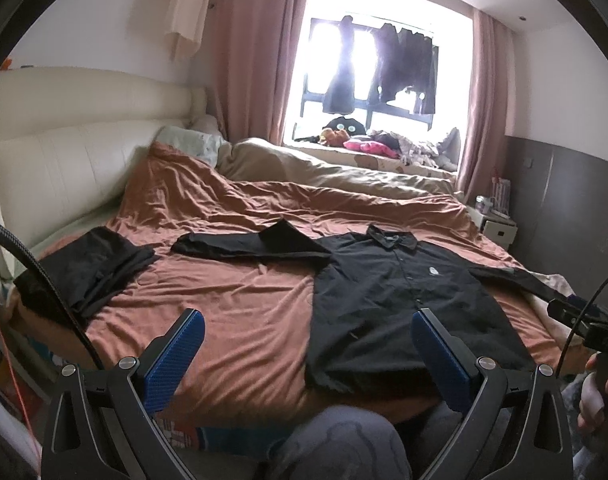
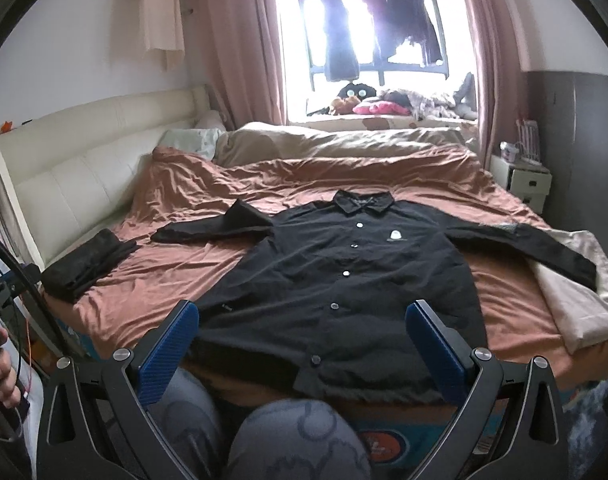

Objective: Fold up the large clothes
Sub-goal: 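Grasp the sleeve cuff with the left tool while the right tool grasps the shirt body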

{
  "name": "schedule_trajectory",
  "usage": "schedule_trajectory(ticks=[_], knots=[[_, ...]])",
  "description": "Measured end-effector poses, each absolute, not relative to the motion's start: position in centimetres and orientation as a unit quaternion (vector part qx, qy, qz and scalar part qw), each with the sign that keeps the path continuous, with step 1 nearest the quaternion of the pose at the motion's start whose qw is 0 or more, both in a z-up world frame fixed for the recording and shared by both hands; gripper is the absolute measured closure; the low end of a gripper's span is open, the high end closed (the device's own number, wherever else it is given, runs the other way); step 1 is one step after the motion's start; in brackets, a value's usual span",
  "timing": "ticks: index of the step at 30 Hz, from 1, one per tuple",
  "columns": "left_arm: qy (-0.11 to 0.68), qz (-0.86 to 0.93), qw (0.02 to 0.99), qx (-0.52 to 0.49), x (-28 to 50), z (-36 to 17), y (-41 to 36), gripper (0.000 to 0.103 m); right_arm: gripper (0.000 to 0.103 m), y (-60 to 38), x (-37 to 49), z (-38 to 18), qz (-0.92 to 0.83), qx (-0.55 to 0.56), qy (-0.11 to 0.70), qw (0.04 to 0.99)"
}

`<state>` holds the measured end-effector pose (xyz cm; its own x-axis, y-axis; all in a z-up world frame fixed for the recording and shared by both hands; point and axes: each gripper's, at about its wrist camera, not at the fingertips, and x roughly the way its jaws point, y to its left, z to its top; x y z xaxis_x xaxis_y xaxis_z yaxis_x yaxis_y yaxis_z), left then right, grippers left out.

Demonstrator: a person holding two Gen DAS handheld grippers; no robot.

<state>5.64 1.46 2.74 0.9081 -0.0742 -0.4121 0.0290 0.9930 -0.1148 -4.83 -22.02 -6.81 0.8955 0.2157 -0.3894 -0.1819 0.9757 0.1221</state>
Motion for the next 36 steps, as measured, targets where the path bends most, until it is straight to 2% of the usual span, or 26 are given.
schedule_trajectory(ticks=[10, 13, 15, 21, 25, 27, 31, 32, 35, 36], knots=[[0.246, -0.013, 0.966, -0.082, 14.9, 2.1, 5.1, 0.0, 0.0, -20.5, 4.8, -5.9, 0.118, 0.056, 0.226, 0.965], [0.253, -0.008, 0.963, -0.089, 17.7, 2.0, 6.5, 0.003, 0.001, -20.2, 7.7, -5.5, 0.12, 0.064, 0.231, 0.963], [0.258, 0.003, 0.961, -0.094, 19.9, 2.0, 7.9, 0.007, 0.006, -19.8, 9.9, -5.3, 0.121, 0.069, 0.237, 0.961], [0.272, 0.02, 0.956, -0.111, 25.9, 1.8, 11.2, 0.015, 0.007, -18.6, 15.5, -5.0, 0.117, 0.084, 0.248, 0.958], [0.279, 0.024, 0.953, -0.116, 29.2, 1.5, 12.7, 0.016, 0.007, -17.3, 18.8, -4.9, 0.115, 0.094, 0.254, 0.956], [0.284, 0.028, 0.95, -0.124, 31.2, 1.0, 13.7, 0.021, 0.013, -16.6, 20.4, -4.9, 0.113, 0.1, 0.255, 0.955], [0.303, 0.041, 0.942, -0.135, 35.5, -0.3, 15.8, 0.023, 0.022, -14.6, 24.0, -5.3, 0.098, 0.092, 0.267, 0.954], [0.306, 0.044, 0.941, -0.137, 36.4, -0.6, 16.1, 0.025, 0.026, -14.1, 25.0, -5.4, 0.101, 0.095, 0.27, 0.953], [0.321, 0.051, 0.934, -0.147, 39.5, -2.1, 17.7, 0.032, 0.028, -12.7, 28.4, -6.1, 0.112, 0.114, 0.285, 0.945], [0.325, 0.054, 0.932, -0.152, 40.4, -2.6, 18.2, 0.034, 0.033, -12.3, 29.5, -6.3, 0.109, 0.112, 0.29, 0.944]])
